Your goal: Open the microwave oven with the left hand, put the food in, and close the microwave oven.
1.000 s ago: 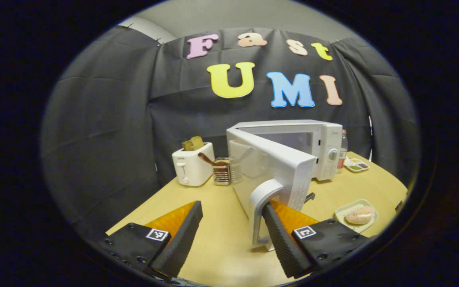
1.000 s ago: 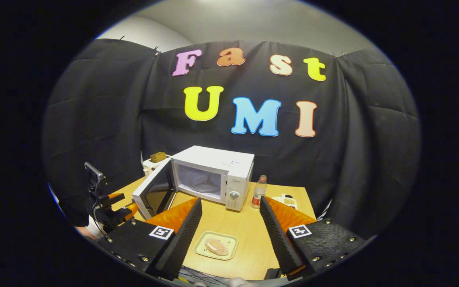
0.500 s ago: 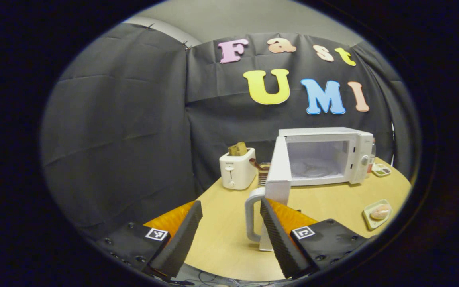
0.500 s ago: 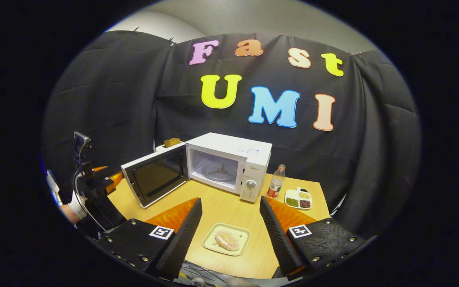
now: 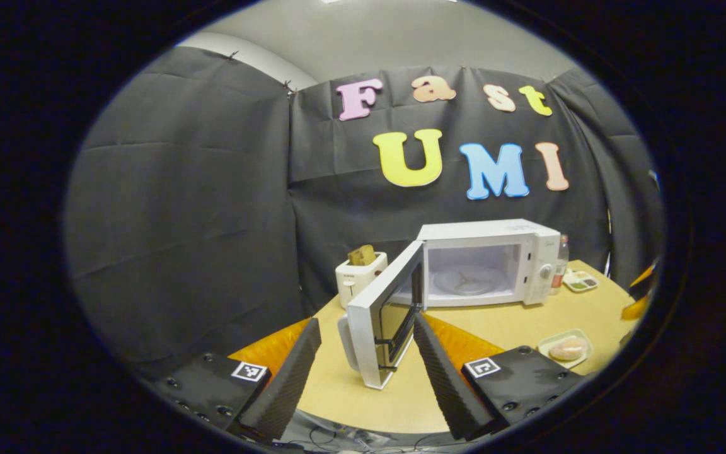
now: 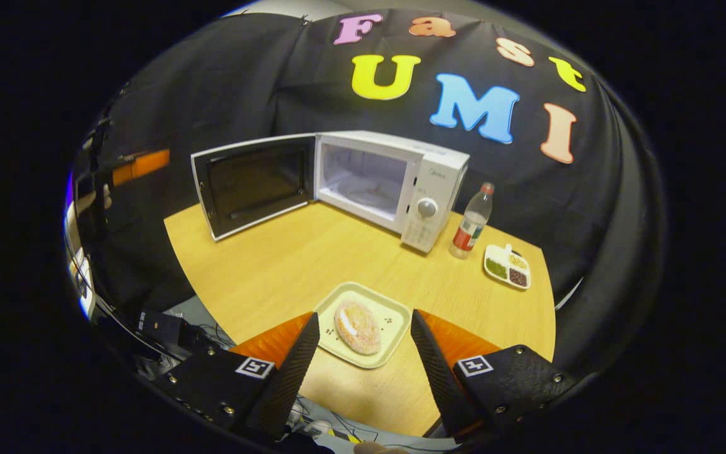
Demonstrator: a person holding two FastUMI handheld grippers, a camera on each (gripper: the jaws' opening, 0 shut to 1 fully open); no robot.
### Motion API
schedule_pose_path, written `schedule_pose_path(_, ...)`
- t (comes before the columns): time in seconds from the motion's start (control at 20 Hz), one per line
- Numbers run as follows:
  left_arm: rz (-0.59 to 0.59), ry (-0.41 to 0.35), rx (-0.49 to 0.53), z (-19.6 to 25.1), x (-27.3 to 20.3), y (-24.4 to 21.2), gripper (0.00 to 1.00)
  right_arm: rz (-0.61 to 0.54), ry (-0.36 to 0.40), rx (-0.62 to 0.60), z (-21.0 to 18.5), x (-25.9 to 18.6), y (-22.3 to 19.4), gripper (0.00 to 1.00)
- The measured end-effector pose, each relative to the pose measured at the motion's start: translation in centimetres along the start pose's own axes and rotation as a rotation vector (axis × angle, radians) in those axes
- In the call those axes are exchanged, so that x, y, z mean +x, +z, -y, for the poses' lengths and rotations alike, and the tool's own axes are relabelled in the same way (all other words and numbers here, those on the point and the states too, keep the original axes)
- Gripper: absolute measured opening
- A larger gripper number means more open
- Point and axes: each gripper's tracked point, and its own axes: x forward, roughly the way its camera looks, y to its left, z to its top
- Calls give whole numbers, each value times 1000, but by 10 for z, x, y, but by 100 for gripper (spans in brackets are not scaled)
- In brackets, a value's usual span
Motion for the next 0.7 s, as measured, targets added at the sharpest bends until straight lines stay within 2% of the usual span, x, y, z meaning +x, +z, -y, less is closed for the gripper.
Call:
schedule_pose_path(0.15, 38, -31, -1, 34, -28, 44, 100, -25, 37, -61, 0, 24, -25, 90)
schedule_pose_path(0.35, 101, -93, 13, 82, -53, 101, 100, -40, 81, -104, 0, 64, -36, 90)
schedule_pose_path(0.45, 111, -129, -2, 103, -59, 115, 100, -50, 110, -119, -5, 83, -40, 90)
schedule_pose_path(0.65, 104, -137, 52, 109, -58, 128, 98, -98, 124, -124, -7, 119, -52, 90)
schedule_pose_path(0.7, 102, -136, 62, 109, -57, 129, 100, -109, 119, -131, -6, 126, -54, 90)
